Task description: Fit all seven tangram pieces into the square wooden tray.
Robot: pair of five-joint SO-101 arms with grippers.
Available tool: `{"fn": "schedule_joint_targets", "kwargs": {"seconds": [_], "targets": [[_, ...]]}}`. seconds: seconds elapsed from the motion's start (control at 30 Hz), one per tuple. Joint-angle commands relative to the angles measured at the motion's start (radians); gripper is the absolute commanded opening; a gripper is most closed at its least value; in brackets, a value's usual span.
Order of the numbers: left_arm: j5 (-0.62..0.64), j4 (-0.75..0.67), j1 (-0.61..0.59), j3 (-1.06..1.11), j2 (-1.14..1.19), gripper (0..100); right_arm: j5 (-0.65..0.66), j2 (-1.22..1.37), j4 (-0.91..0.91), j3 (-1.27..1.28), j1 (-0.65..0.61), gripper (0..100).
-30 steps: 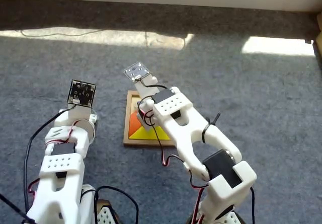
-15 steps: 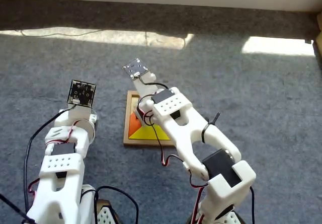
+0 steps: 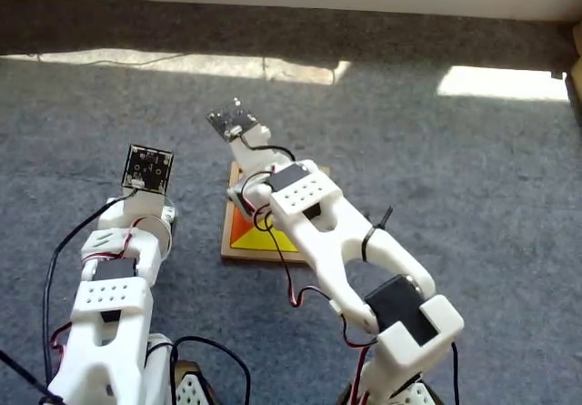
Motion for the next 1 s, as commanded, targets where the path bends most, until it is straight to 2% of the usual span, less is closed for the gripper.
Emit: {"fn": "schedule_joint_targets", "kwargs": {"seconds": [0.0,0.6,0.97], "targets": [[0.002,-0.002,0.010,-0.004,-0.027,14,0.005,-0.102,0.004,-0.045,0.010,0.5],[0.002,-0.002,0.010,-0.004,-0.027,14,0.006,0.087,-0.001,-0.038,0.139,0.5],[0.002,-0.002,0.010,-0.004,-0.027,14,0.018,0.028,0.002,-0.035,0.136,0.5]]}}
